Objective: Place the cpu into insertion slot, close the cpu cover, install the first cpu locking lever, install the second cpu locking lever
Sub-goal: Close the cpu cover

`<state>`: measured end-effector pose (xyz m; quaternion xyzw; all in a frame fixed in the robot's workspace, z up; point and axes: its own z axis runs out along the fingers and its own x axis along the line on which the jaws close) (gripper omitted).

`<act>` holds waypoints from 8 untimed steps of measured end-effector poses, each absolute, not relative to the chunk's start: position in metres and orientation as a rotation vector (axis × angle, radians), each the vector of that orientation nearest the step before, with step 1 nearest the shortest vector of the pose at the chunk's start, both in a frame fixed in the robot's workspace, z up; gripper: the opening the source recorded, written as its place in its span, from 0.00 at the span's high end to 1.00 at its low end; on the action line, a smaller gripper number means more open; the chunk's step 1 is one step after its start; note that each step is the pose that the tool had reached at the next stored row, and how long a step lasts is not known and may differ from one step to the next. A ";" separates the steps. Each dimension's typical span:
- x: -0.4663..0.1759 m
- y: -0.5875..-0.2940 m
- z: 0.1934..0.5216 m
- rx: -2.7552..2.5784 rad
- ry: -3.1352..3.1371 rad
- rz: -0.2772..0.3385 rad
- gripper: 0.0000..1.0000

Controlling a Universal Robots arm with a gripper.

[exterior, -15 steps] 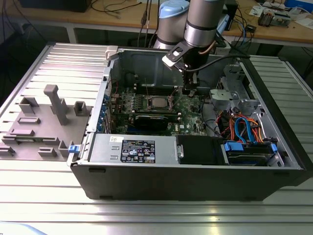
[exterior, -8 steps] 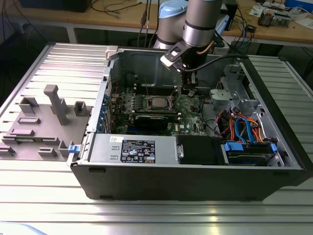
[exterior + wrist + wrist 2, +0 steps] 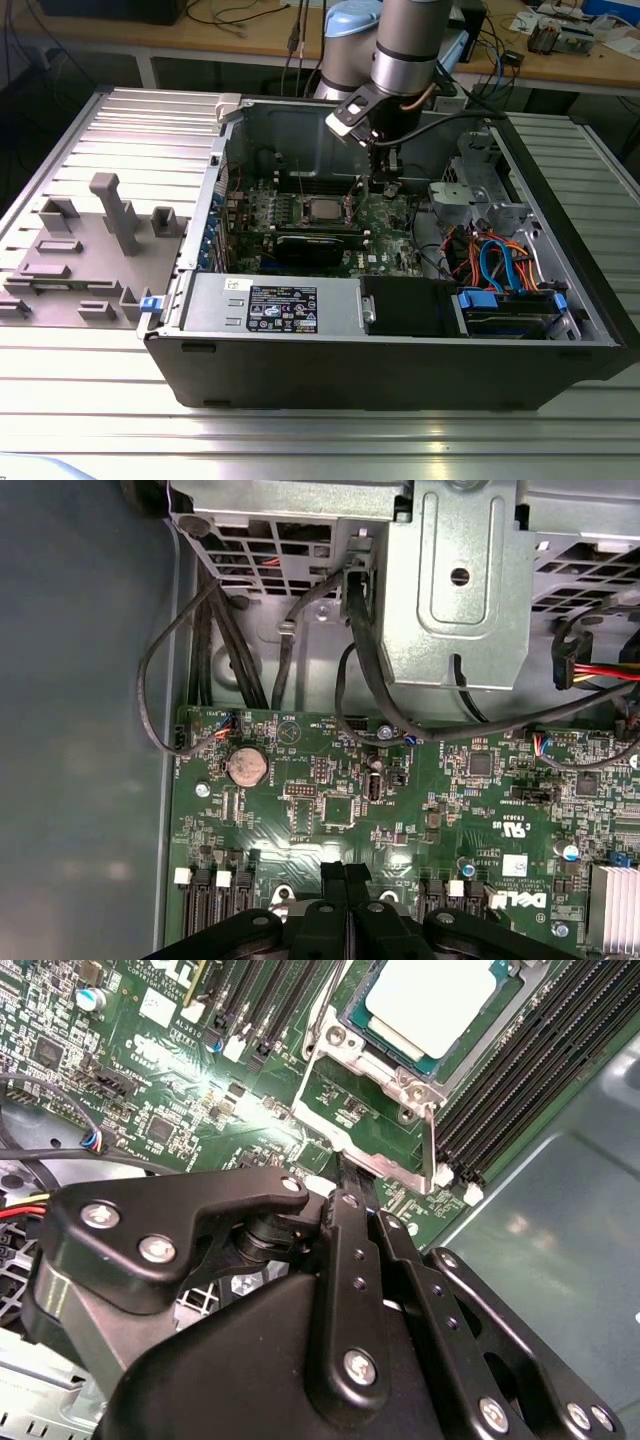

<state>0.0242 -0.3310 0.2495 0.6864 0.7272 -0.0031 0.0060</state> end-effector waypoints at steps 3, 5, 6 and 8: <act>0.023 -0.331 0.249 2.148 2.276 -0.010 0.89; 0.022 -0.331 0.249 2.148 2.276 -0.009 0.89; 0.022 -0.331 0.249 2.148 2.276 -0.010 0.89; 0.021 -0.331 0.250 2.148 2.276 -0.010 0.89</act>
